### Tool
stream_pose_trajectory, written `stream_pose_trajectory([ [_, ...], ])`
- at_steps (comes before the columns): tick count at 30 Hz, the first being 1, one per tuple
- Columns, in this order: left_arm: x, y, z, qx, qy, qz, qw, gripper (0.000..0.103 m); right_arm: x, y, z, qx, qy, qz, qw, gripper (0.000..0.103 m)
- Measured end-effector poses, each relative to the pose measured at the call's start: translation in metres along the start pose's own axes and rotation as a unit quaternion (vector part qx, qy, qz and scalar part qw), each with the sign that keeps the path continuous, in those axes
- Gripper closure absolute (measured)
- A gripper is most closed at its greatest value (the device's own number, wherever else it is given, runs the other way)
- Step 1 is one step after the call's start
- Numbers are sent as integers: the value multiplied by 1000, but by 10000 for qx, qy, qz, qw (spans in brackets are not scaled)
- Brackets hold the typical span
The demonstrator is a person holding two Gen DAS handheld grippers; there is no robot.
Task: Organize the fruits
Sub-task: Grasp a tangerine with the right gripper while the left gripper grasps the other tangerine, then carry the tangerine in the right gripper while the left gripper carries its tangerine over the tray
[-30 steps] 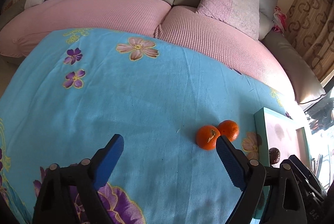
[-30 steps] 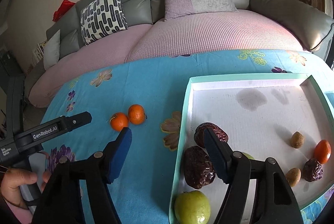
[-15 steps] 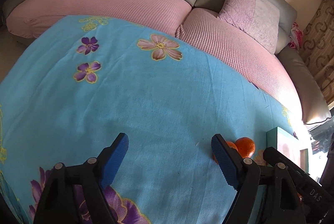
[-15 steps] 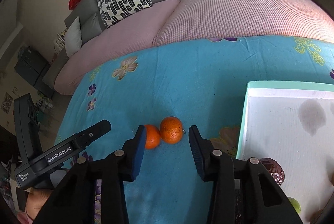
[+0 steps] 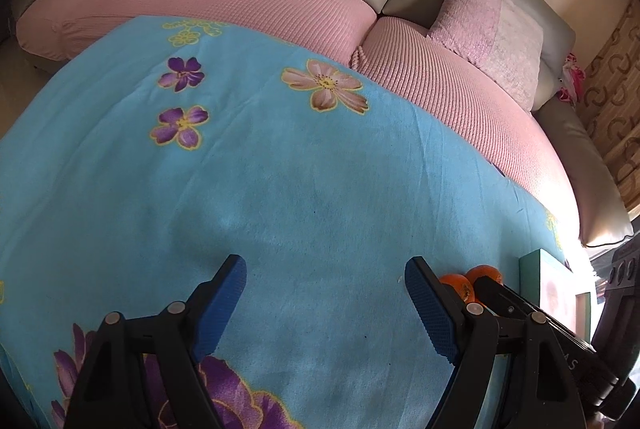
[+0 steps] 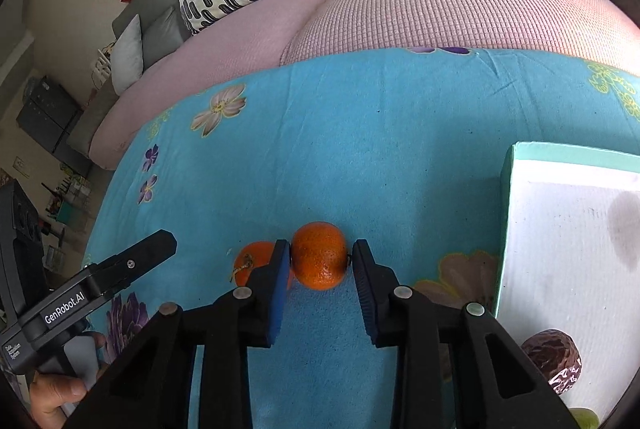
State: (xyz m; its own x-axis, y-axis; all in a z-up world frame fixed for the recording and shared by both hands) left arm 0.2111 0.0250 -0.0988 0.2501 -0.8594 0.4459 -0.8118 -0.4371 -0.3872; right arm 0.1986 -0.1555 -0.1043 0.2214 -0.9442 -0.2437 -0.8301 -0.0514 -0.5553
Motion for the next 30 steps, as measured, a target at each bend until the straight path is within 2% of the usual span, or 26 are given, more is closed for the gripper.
stream_pose_trajectory([
  [7, 7, 3, 2, -30, 22, 77, 10000, 20, 0, 3, -10, 174, 99, -7, 9998, 72],
  [15, 35, 19, 5, -199, 224, 350, 9989, 21, 4, 16, -69, 679, 876, -209, 9936, 72],
  [16, 40, 23, 6, -255, 268, 395, 9985, 22, 5, 17, -75, 729, 953, -220, 9925, 72],
  [18, 51, 30, 9, -355, 358, 499, 9975, 32, 9, 20, -85, 789, 1090, -214, 9907, 72],
  [24, 77, 48, 21, -518, 391, 772, 9949, 33, 19, 26, -101, 817, 1355, -220, 9872, 72],
  [25, 80, 50, 24, -541, 384, 791, 9947, 34, 21, 28, -102, 817, 1378, -210, 9869, 72],
  [27, 83, 54, 28, -595, 356, 818, 9942, 44, 25, 30, -105, 801, 1423, -180, 9864, 72],
  [30, 87, 56, 31, -603, 307, 829, 9943, 45, 31, 33, -109, 783, 1492, -147, 9856, 72],
])
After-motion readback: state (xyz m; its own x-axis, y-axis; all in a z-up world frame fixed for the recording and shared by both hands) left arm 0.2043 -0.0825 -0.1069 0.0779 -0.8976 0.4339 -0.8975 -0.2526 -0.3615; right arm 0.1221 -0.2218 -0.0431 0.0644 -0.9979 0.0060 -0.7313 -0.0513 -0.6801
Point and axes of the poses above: each gripper's, at about its wrist camera, not at the fingertips, and z roughly the way its jaws point, x to its right, y to its underside, the point moved 8 cm from there along z, roughly the way its jaws point, and after that the axes turned 14 degrees about -z, right-handed, at the moved point
